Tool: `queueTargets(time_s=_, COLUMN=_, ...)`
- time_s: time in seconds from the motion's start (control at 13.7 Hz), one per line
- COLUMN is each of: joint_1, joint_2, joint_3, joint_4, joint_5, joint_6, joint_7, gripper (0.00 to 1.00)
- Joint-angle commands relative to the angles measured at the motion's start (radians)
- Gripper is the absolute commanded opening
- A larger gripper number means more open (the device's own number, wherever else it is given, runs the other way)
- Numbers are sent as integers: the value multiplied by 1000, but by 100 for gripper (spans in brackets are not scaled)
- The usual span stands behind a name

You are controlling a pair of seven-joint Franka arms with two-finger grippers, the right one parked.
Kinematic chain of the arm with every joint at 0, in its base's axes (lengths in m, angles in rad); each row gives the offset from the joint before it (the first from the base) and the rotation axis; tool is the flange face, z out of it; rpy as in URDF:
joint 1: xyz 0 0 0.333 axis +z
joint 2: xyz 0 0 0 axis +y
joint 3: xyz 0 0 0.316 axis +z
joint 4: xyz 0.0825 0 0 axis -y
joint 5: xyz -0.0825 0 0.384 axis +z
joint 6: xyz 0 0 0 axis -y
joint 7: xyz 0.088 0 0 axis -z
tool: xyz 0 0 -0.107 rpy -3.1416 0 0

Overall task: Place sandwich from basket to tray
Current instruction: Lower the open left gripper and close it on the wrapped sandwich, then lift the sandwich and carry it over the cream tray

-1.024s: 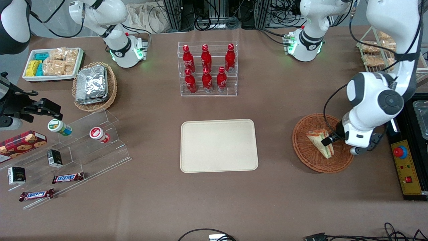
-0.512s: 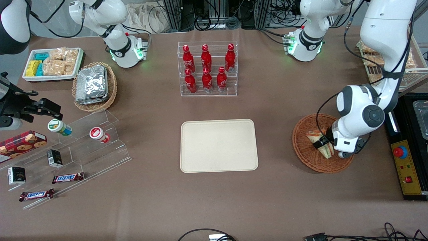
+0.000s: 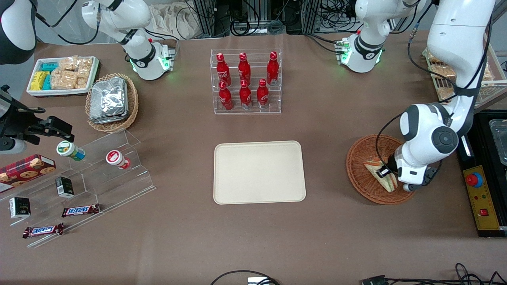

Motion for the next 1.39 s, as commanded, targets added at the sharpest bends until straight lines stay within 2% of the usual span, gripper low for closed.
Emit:
queueTargets(time_s=0.0, joint_1=-12, joint_2=-39, joint_3=-5, joint_4=118, joint_5=13, joint_6=-211, joint_7=-10, gripper=0)
queueTargets(time_s=0.22, joint_1=-77, joint_2=-24, joint_3=-14, joint_4=371, joint_5=10, joint_6=-521, joint_7=-10, gripper=0)
queueTargets(time_s=0.37, joint_1=-145, joint_2=-2, joint_3=-19, joint_4=483, joint_5=8, joint_6=-629, joint_7=-7, gripper=0)
queueTargets(time_s=0.59, joint_1=-291, joint_2=62, joint_3=-24, joint_4=549, joint_5=11, joint_6=-623, joint_7=-5, gripper=1)
queueTargets(time_s=0.8, joint_1=-442, joint_2=218, joint_3=-24, joint_4=641, joint_5=101, joint_6=-623, joint_7=8, gripper=0)
queueTargets(time_s=1.02, joint_1=-528, joint_2=353, joint_3=-21, joint_4=695, joint_5=106, joint_6=-544, joint_7=2, gripper=0)
queueTargets(time_s=1.32, joint_1=-551, joint_2=412, joint_3=-24, joint_4=695, joint_5=102, joint_6=-451, joint_7=5, gripper=1)
